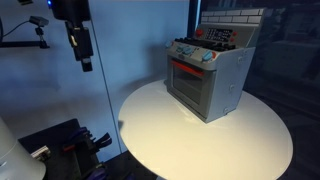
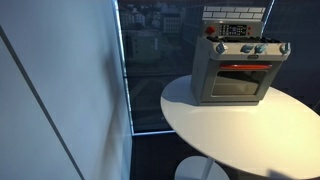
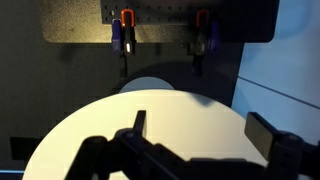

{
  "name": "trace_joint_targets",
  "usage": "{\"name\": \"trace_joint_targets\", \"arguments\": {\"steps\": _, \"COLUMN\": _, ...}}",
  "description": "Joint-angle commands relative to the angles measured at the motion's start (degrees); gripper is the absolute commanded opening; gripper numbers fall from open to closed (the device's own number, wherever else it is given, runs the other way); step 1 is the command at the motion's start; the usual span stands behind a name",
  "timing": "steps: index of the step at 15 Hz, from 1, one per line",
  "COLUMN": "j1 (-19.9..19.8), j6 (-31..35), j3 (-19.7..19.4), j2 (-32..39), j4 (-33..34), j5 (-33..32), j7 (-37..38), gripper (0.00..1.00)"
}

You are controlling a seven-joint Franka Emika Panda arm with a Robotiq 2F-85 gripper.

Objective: Turn the far right blue stove dial a little to the right

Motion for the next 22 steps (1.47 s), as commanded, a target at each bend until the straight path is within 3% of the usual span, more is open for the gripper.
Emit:
{"name": "trace_joint_targets", "arguments": {"steps": 1, "j1": -0.1, "j6": 0.65, "j3": 0.19, "j2": 1.37, "j4": 1.02, "j5": 0.39, "j7": -0.16, "gripper": 1.0}}
{"name": "trace_joint_targets", "arguments": {"steps": 15, "j1": 2.61, "j6": 10.12, "j3": 3.28, "j2": 10.24, "j4": 8.73, "j5": 1.79, "j7": 0.59, "gripper": 1.0}}
{"name": "trace_joint_targets", "arguments": {"steps": 22, "j1": 4.16, "j6": 18.64, "j3": 5.43, "j2": 17.66, "j4": 13.49, "j5": 1.96, "j7": 1.16, "gripper": 1.0}}
